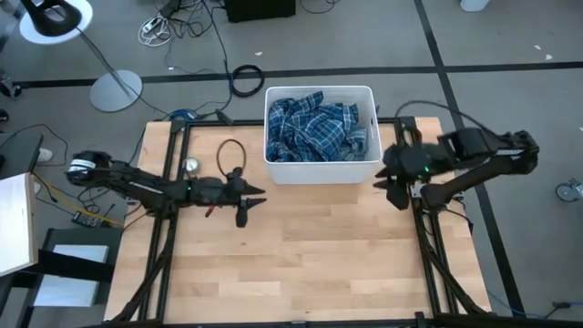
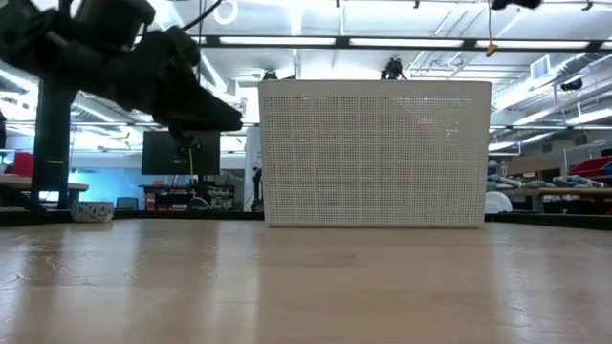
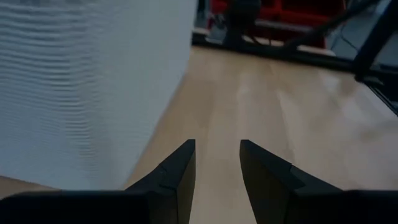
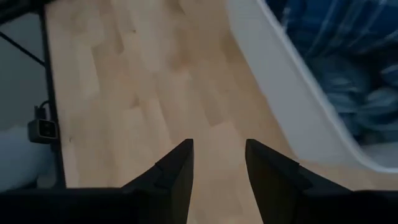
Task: Sort clothes
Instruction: Return to Home Position
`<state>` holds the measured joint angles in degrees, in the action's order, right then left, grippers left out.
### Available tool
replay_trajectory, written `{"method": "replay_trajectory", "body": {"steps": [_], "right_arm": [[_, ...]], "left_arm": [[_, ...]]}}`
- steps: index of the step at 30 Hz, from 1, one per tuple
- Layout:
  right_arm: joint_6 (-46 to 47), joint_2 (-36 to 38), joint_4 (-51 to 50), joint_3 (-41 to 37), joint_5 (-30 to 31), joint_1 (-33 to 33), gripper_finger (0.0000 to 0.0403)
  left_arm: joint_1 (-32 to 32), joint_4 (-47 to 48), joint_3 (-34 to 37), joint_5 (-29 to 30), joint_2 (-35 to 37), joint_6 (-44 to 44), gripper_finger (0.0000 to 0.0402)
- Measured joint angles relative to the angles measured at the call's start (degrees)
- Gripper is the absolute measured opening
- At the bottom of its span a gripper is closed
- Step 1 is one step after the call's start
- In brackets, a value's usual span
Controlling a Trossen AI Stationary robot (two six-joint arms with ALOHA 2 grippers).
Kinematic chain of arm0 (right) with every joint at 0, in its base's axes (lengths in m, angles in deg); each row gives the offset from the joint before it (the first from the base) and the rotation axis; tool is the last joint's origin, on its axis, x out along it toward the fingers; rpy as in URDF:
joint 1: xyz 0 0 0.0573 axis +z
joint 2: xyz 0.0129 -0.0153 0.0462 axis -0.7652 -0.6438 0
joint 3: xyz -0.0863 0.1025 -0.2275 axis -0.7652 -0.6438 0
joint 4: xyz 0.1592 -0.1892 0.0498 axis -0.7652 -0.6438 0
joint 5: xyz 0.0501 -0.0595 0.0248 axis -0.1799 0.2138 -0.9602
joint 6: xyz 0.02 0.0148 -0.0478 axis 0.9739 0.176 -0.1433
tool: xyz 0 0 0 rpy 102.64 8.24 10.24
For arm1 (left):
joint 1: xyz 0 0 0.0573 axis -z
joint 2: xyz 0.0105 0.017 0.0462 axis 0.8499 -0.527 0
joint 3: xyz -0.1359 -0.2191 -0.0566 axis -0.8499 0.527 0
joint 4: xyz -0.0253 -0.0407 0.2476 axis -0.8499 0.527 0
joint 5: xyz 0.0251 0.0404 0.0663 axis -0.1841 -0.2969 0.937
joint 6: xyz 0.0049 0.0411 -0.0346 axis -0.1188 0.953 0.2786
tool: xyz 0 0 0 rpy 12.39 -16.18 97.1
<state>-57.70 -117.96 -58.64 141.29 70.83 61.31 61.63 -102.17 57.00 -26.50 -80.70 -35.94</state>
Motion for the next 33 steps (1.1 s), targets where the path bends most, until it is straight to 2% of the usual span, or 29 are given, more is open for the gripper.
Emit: {"method": "replay_trajectory", "body": {"steps": [6, 9, 14, 19, 21, 26, 33], "right_arm": [[5.67, 9.87, 13.46, -19.14, 1.57, 6.98, 0.0146], [7.71, 13.47, 19.0, -27.23, 2.87, 8.8, 0.0146], [11.08, 17.83, 25.32, -37.59, 8.05, 10.5, 0.0146], [11.54, 21.22, 32.0, -45.0, 9.69, 11.54, 0.0146], [11.5, 22.36, 33.1, -46.7, 9.71, 11.87, 0.0146], [11.48, 24.72, 33.61, -48.9, 9.74, 12.18, 0.0146], [10.42, 26.84, 33.64, -49.35, 10.02, 12.18, 0.0146]], "left_arm": [[-4.3, -9.55, 9.15, -0.27, 5.5, 0.86, 0.0131], [-5.89, -9.82, 13.05, -0.62, 10.31, -1.14, 0.0131], [-7.07, -8.18, 17.17, -4.67, 19.98, -0.18, 0.0131], [-8.78, 3.03, 17.36, -5.24, 30.68, 0.42, 0.0131], [-9.7, 6.76, 17.36, -7.74, 35.26, 1.63, 0.0131], [-12.03, 15.83, 17.36, -14.85, 47.66, 3.24, 0.0131], [-12.7, 30.05, 17.36, -16.17, 63.15, 2.89, 0.0131]]}}
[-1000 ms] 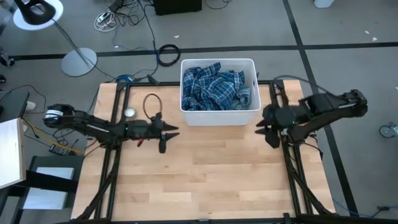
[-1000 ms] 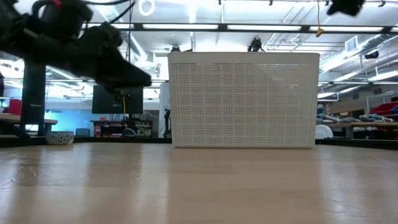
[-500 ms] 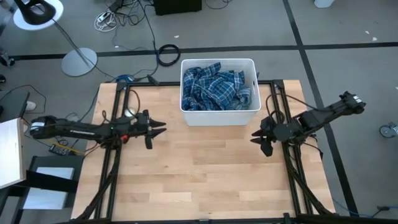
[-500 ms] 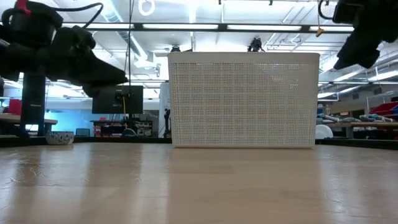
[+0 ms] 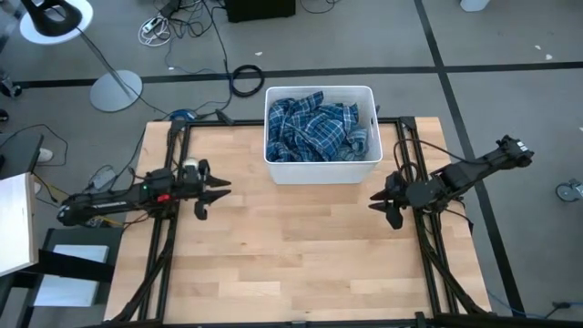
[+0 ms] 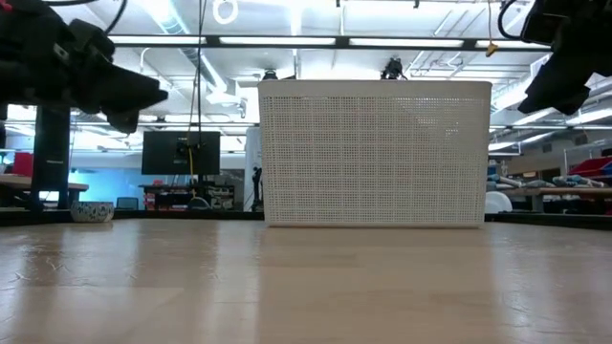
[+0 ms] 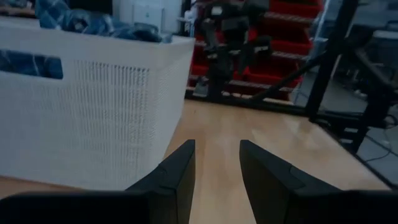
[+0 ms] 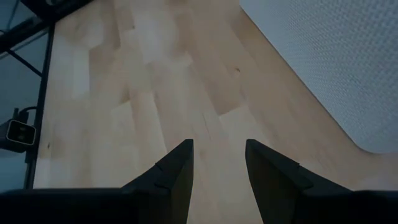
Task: Sort clothes
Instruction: Return to Home Position
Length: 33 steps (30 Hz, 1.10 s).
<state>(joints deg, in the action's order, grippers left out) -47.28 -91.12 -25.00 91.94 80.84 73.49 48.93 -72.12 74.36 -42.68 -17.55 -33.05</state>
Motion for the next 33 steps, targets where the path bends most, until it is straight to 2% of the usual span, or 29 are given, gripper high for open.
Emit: {"method": "replay_trajectory", "body": {"steps": [3, 7, 25, 29, 33], "right_arm": [[-0.47, 0.5, 0.12, 0.0, 0.02, 0.0, 0.0146], [-0.61, 0.66, 0.54, -0.02, 0.79, 0.0, 0.0146], [-2.18, 0.64, 0.67, -0.02, 3.12, 0.0, 0.0146], [-5.21, 1.44, 2.09, -0.92, 6.23, 0.0, 0.0146], [-12.35, 4.02, 10.15, -5.33, 6.61, 0.0, 0.0146]], "left_arm": [[0.02, 3.7, 0.02, -0.07, 5.28, 0.25, 0.0131], [0.02, 3.72, 0.02, -0.49, 5.15, 2.97, 0.0131], [0.04, 1.78, 0.02, -1.19, 4.8, 3.27, 0.0131], [0.04, 1.67, 0.02, -1.16, 4.8, 3.27, 0.0131], [0.04, 1.47, 0.02, -1.16, 4.8, 3.25, 0.0131]]}}
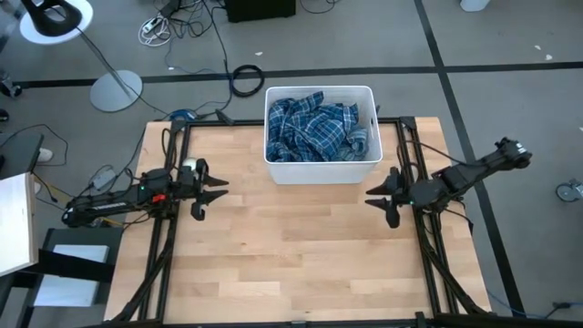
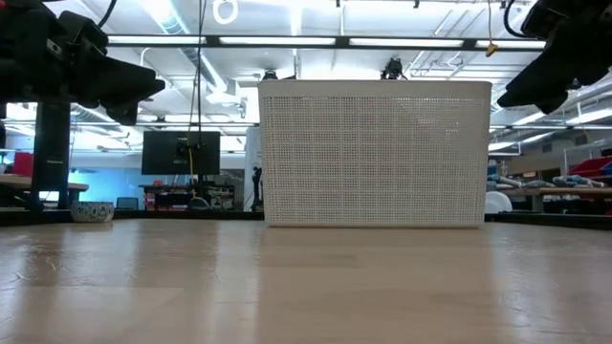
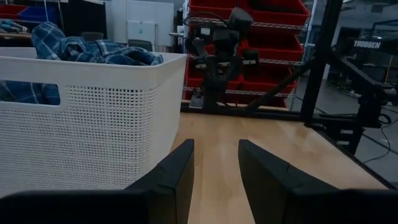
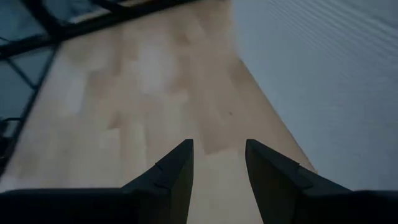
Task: Sort clothes
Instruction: Return to Home Position
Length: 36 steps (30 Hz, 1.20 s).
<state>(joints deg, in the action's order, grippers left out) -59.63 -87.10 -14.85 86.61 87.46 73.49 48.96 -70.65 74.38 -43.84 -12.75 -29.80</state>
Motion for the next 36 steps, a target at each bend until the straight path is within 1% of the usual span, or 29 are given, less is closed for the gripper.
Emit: {"method": "replay_trajectory", "body": {"steps": [4, 8, 14, 17, 19, 21, 25, 30, 32, 36], "right_arm": [[-3.77, 4.98, 6.3, -5.21, -3.77, -0.28, 0.0146], [-5.2, 13.51, 6.14, -8.12, -6.87, -1.88, 0.0146], [-10.13, 27.43, 4.02, -9.49, -9.66, -4.1, 0.0146], [-11.19, 27.26, 4.91, -10.03, -11.93, -4.28, 0.0146], [-10.4, 27.19, 5.87, -11.0, -11.96, -4.33, 0.0146], [-10.05, 27.46, 8.33, -12.64, -11.94, -4.48, 0.0146], [-10.65, 27.44, 14.36, -16.25, -14.57, -5.9, 0.0146], [-10.91, 27.4, 14.92, -17.55, -14.96, -10.54, 0.0146], [-11.57, 27.4, 15.08, -17.55, -16.66, -12.98, 0.0146], [-12.42, 27.4, 15.11, -17.55, -22.3, -18.4, 0.0146]], "left_arm": [[0.0, -0.01, 0.0, 0.02, 0.0, 0.0, 0.0131], [0.0, -0.02, 0.0, 0.02, 0.0, -0.01, 0.0131], [0.0, -0.04, 0.0, 0.04, 0.0, -0.02, 0.0131], [0.0, -0.09, 0.0, 0.04, -0.02, -0.04, 0.0131], [0.02, -0.61, 0.0, 0.04, 0.0, -0.04, 0.0131], [0.0, -1.29, 0.0, 0.05, -0.02, -0.02, 0.0131], [0.01, -2.12, 0.0, 0.07, -0.02, -0.03, 0.0131], [0.02, -2.63, 0.0, 0.07, -0.02, -0.04, 0.0131], [0.02, -2.63, 0.0, 0.07, -0.01, -0.02, 0.0131], [0.02, -2.62, 0.0, 0.07, -0.02, -0.02, 0.0131]]}}
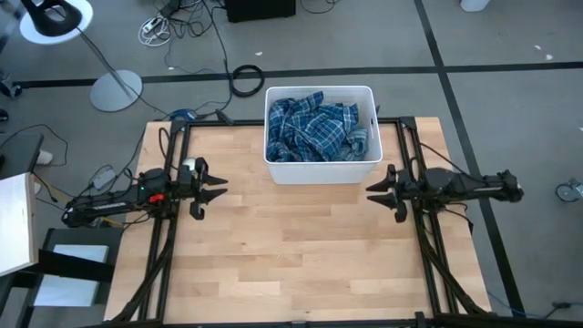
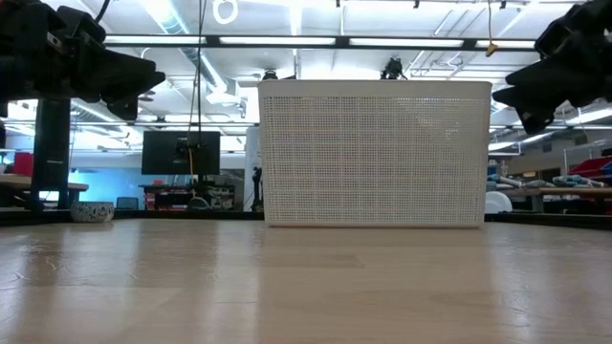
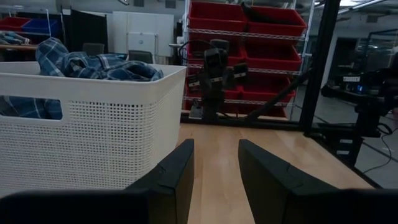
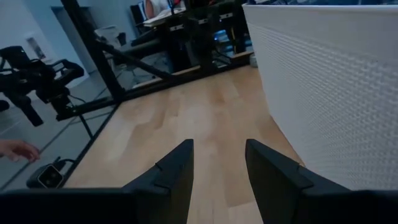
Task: Sort clothes
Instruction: Return to Home Position
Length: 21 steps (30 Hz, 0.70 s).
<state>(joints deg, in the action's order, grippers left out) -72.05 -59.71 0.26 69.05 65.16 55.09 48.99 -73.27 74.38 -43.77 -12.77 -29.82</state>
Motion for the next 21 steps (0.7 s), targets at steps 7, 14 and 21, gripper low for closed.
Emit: {"method": "replay_trajectory", "body": {"steps": [7, 14, 21], "right_arm": [[-1.22, 0.0, 0.46, 0.0, -9.54, -8.0, 0.0146], [-4.42, 0.0, 9.28, -3.04, -10.36, -7.67, 0.0146], [-4.11, 0.0, 14.58, -6.6, -4.83, -5.22, 0.0146]], "left_arm": [[0.0, 0.0, 0.0, 0.0, 0.02, -0.01, 0.0131], [0.0, 0.01, 0.0, 0.01, 0.01, -0.02, 0.0131], [0.0, 0.07, 0.0, 0.12, 0.02, -0.04, 0.0131]]}}
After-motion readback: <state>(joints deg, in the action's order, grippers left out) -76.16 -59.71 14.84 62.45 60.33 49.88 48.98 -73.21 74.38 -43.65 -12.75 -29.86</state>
